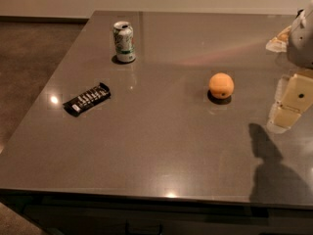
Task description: Pick orange
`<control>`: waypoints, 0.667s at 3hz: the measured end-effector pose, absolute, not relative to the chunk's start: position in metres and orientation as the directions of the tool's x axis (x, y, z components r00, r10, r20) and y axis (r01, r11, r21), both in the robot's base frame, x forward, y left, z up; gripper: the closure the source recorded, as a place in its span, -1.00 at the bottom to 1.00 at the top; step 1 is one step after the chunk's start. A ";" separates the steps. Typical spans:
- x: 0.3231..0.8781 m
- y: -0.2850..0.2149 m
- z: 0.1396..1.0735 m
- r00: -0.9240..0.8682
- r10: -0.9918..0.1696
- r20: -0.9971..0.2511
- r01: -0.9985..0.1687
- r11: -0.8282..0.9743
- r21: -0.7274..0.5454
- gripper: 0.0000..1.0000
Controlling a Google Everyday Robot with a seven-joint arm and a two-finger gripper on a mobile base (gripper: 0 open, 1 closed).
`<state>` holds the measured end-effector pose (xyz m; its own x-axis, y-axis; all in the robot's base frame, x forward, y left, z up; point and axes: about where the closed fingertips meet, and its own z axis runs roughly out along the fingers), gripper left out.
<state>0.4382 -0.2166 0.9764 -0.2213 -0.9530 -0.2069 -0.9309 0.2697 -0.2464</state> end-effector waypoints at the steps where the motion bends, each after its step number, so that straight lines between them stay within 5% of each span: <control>1: 0.438 -0.217 0.976 -0.221 -0.953 -0.207 -0.931 0.270 -0.246 -1.00; 2: 0.453 -0.214 0.974 -0.233 -0.946 -0.224 -0.932 0.284 -0.228 -1.00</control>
Offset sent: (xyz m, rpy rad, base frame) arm 0.0467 0.0078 -0.0131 0.0678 0.0669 -0.0316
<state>0.4533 -0.2135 0.9735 -0.2333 -0.9462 -0.2242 -0.9315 0.2837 -0.2276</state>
